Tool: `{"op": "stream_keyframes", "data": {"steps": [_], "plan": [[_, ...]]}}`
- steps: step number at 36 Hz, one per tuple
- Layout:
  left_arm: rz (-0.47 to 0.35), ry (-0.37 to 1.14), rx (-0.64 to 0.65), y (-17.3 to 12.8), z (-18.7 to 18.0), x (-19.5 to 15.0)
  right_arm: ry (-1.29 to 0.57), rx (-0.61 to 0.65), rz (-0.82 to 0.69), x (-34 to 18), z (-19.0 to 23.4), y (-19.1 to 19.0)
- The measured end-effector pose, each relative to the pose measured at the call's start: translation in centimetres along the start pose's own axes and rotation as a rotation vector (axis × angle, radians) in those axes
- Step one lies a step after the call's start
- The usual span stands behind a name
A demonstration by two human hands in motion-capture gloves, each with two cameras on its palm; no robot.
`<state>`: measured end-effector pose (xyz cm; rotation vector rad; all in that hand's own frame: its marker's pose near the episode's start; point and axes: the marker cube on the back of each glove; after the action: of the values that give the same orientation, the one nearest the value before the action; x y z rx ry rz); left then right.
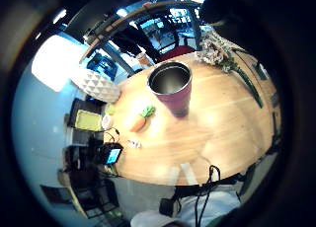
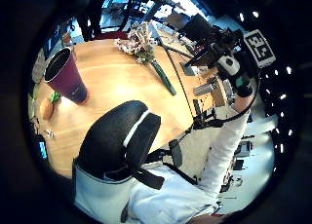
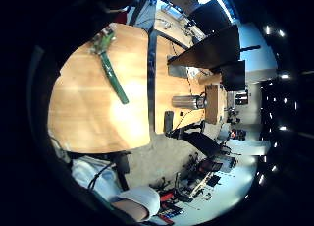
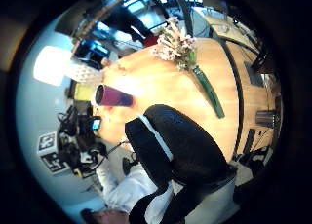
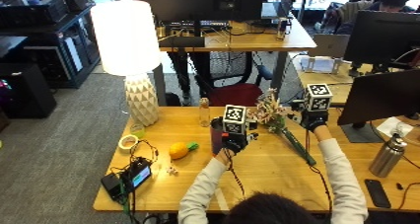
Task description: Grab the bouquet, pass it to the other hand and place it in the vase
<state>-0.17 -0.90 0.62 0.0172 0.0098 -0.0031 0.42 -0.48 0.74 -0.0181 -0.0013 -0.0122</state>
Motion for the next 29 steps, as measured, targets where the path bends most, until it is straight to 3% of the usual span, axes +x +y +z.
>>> {"op": "stream_keyframes", "data": {"steps": [11,20,29], "plan": [[-0.028,0.027,-0.027,-0.1,0.3,-0.4,-0.037,-0.023,-0.010,0.3,0.6,0.2],[0.008,0.027,-0.004,-0.8,-0.1,0.4,-0.060,-0.058,-0.004,0.3,0.6,1.2],[0.085,0.023,0.061,-2.0,0.8,2.4,-0.082,-0.113,0.135,2.9,1.8,0.3]]}}
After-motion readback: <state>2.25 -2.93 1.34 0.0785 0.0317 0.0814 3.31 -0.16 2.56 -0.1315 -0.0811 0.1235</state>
